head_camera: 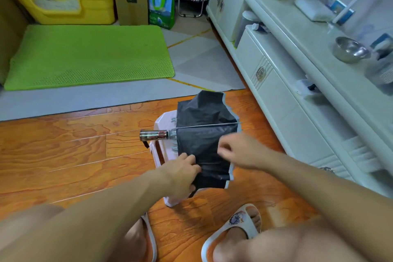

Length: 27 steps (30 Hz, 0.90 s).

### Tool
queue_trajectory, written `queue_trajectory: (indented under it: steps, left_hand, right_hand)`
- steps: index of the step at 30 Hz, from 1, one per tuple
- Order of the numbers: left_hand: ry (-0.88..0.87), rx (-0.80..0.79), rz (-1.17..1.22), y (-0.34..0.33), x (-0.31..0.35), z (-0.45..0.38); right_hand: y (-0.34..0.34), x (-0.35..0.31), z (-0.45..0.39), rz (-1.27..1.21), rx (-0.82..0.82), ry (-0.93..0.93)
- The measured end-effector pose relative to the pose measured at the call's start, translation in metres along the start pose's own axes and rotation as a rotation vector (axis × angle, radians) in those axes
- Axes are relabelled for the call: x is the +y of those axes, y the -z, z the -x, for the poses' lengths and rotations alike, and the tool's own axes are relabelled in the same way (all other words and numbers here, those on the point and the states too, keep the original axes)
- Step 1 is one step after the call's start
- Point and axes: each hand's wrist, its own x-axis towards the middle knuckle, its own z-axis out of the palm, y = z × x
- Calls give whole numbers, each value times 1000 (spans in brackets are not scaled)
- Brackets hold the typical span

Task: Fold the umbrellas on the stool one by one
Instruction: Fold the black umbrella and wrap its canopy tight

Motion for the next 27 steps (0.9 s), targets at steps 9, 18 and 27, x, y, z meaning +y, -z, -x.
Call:
queue_trajectory:
  steps: [9, 18, 27]
  left_hand:
    - [-1, -166, 144, 19, -15, -1]
    - [162, -49, 463, 52, -30, 5]
    - [442, 482, 987, 86, -54, 24]
  right_hand:
    - [69, 23, -119, -722, 199, -561]
    - [93, 5, -82, -1012, 517, -236]
    - [16, -15, 31, -955, 272, -423]
